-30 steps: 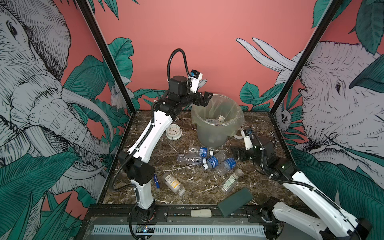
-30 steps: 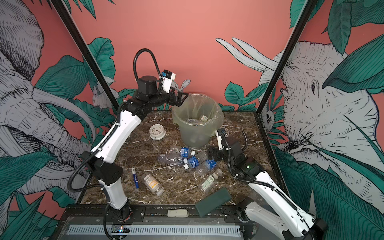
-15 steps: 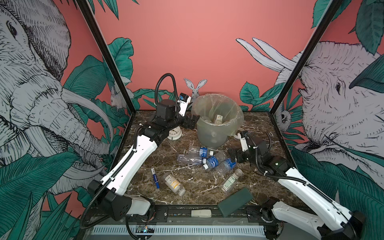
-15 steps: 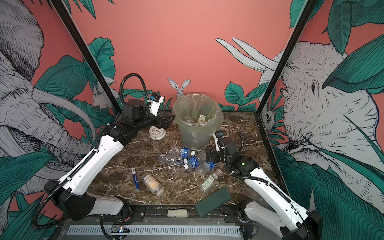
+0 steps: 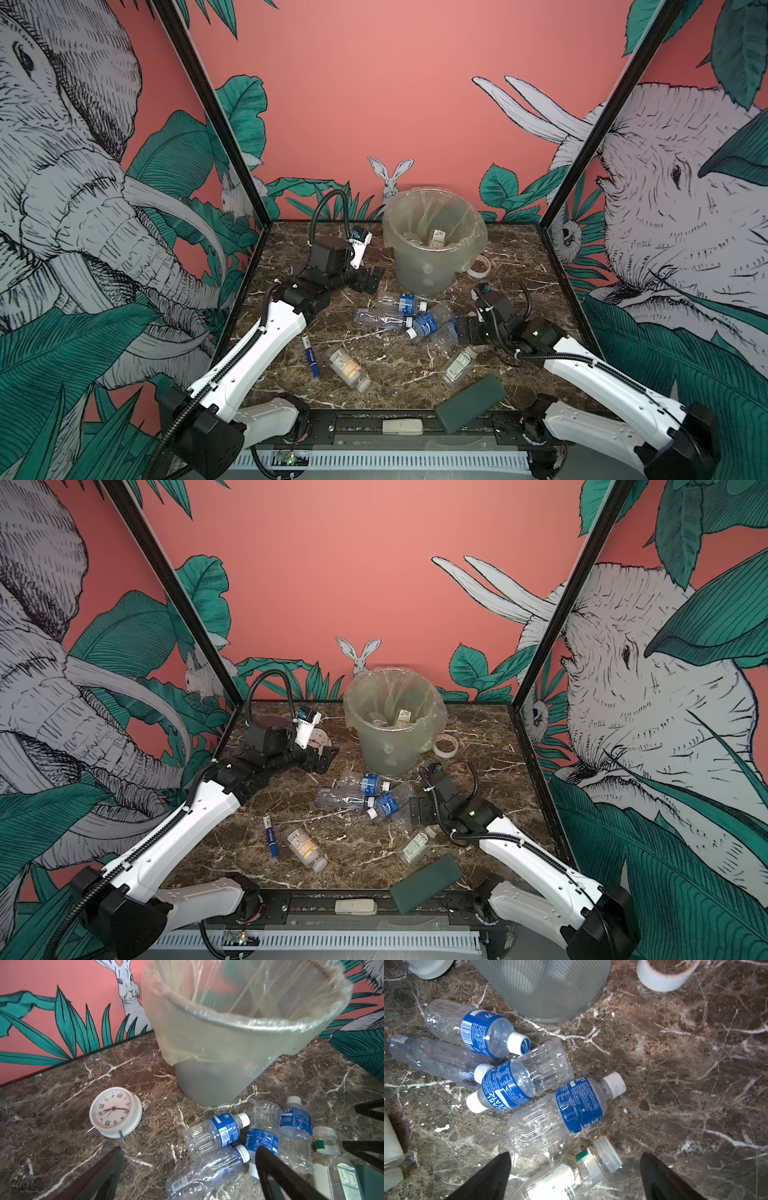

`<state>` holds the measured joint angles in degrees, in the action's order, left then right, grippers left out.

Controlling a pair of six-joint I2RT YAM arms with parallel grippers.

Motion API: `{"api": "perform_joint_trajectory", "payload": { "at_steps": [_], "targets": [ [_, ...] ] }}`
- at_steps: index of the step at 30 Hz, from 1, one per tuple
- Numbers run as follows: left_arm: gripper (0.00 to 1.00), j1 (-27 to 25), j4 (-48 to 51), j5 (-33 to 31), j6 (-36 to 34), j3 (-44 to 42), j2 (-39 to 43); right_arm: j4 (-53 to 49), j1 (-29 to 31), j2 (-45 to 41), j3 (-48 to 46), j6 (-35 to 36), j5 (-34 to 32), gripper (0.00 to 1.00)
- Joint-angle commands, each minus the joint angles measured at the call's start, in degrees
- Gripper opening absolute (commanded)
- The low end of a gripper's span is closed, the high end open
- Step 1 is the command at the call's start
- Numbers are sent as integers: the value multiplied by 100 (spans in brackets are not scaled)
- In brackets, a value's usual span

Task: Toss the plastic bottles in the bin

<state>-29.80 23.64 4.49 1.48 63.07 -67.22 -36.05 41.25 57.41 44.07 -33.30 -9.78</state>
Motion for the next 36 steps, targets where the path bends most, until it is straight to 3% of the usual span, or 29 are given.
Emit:
{"api": "perform_joint_trajectory", "payload": {
  "at_steps": [1,8,19,36],
  "targets": [
    [100,-10,-84,-118,135,-383,212,-374,250,-89,-15,-779,-371,97],
    [99,-16,-353,-19,335,-880,256,-729,659,-76,-155,-2020,-388,88],
    [100,-16,-580,131,437,-1111,114,-480,1115,225,-463,-3320,-89,82],
    [100,-13,-775,499,601,-1365,187,84,1603,682,-821,-4527,-67,81]
  ]
}}
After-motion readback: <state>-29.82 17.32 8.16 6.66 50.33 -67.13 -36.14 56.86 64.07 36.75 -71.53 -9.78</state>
